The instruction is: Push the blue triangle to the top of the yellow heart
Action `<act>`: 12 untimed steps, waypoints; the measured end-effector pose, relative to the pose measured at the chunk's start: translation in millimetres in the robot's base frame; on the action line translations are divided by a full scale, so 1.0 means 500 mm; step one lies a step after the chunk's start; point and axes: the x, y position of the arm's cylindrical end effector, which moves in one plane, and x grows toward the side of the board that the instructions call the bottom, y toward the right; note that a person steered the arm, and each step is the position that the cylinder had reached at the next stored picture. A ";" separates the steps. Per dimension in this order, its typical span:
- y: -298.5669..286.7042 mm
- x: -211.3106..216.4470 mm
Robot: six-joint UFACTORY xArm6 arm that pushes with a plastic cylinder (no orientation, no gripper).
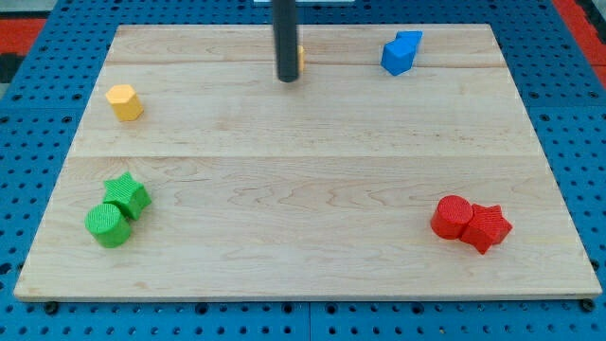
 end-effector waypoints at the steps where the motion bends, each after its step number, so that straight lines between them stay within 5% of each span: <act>1: 0.094 0.001; 3: 0.457 0.002; 4: 0.478 -0.126; 5: 0.407 -0.225; 6: 0.320 -0.231; 8: 0.484 -0.209; 10: 0.334 -0.172; 12: 0.318 -0.121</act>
